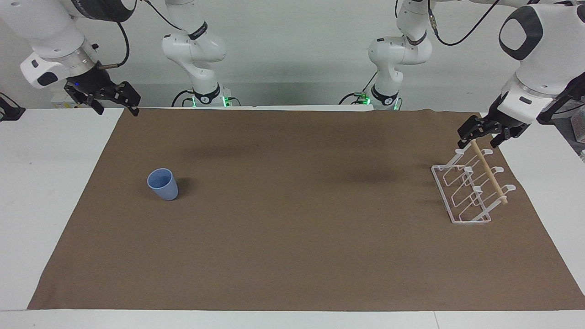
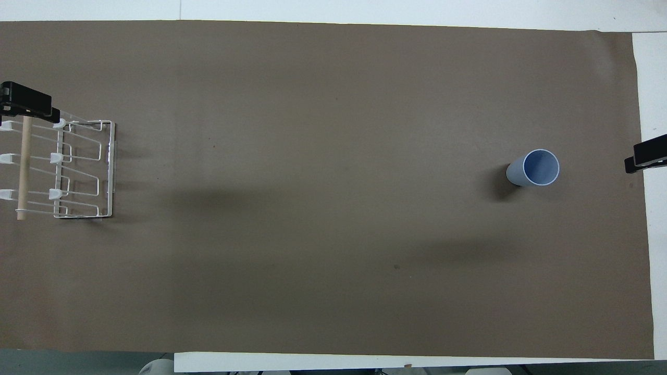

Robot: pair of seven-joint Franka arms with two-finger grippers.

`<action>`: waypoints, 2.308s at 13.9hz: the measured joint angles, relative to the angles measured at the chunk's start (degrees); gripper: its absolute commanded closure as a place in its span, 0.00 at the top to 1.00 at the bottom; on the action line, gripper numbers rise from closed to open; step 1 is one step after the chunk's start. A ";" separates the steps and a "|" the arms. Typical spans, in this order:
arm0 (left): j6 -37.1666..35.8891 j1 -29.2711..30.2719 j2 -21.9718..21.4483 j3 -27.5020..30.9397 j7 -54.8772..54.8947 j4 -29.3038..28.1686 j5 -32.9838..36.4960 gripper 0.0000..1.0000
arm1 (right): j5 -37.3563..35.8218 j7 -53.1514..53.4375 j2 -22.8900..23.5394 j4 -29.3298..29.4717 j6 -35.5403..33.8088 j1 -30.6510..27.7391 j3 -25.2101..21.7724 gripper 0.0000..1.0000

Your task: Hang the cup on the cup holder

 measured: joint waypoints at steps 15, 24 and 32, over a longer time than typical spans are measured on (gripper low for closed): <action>0.00 0.00 0.00 0.00 0.00 0.00 0.00 1.00 | 0.21 -5.00 2.00 -24.08 31.55 -1.52 -0.59 0.98; 0.00 0.00 0.00 0.00 0.00 0.00 0.00 1.00 | 0.35 -7.75 7.60 -32.55 45.24 -1.80 -0.64 0.21; 0.00 0.00 0.00 0.00 0.00 0.00 0.00 1.00 | 0.61 -11.05 8.34 -30.57 44.23 -1.57 -0.13 0.00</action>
